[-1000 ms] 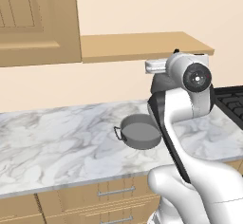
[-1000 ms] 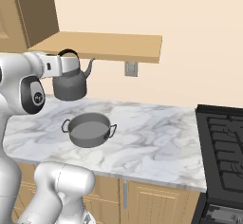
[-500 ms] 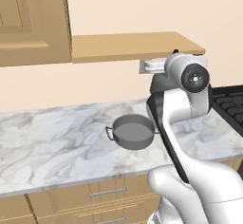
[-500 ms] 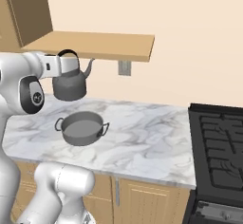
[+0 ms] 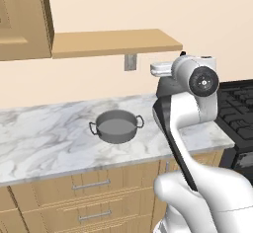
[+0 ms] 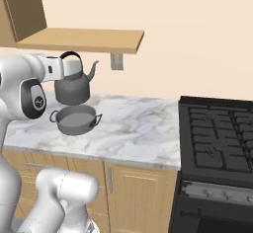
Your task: Pick the kettle from the cabinet and place it on a stove burner. Then pick the pot from the counter and place it on another stove burner. Finally, turn both burners on.
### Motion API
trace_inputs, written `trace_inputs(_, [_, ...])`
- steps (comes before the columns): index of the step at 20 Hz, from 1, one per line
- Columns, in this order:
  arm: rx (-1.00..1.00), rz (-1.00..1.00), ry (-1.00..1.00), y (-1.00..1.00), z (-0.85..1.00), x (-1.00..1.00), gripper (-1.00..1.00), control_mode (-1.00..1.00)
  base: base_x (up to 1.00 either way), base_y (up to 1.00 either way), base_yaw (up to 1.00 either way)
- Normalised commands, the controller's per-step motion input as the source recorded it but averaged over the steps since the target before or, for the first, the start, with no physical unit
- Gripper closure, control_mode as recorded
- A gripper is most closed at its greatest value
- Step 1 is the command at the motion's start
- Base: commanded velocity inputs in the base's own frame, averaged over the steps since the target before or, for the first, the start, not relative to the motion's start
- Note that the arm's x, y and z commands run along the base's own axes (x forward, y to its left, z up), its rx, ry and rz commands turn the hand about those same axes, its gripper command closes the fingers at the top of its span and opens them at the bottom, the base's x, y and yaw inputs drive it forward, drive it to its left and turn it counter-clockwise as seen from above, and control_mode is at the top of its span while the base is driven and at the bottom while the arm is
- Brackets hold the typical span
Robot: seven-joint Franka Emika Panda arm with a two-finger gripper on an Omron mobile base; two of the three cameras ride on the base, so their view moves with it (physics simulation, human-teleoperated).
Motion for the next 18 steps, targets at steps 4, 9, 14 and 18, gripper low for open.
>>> trace_inputs(4, [0.00,0.00,0.00,0.00,0.00,0.00,1.00,1.00,-0.21,-0.50,-0.07])
trace_inputs(9, [0.00,0.00,0.00,0.00,0.00,0.00,1.00,1.00,-0.09,-0.55,-0.05])
trace_inputs(14, [0.00,0.00,0.00,0.00,0.00,0.00,1.00,1.00,0.00,-0.52,-0.05])
trace_inputs(18, [0.00,0.00,0.00,0.00,0.00,0.00,1.00,1.00,0.00,-0.51,-0.03])
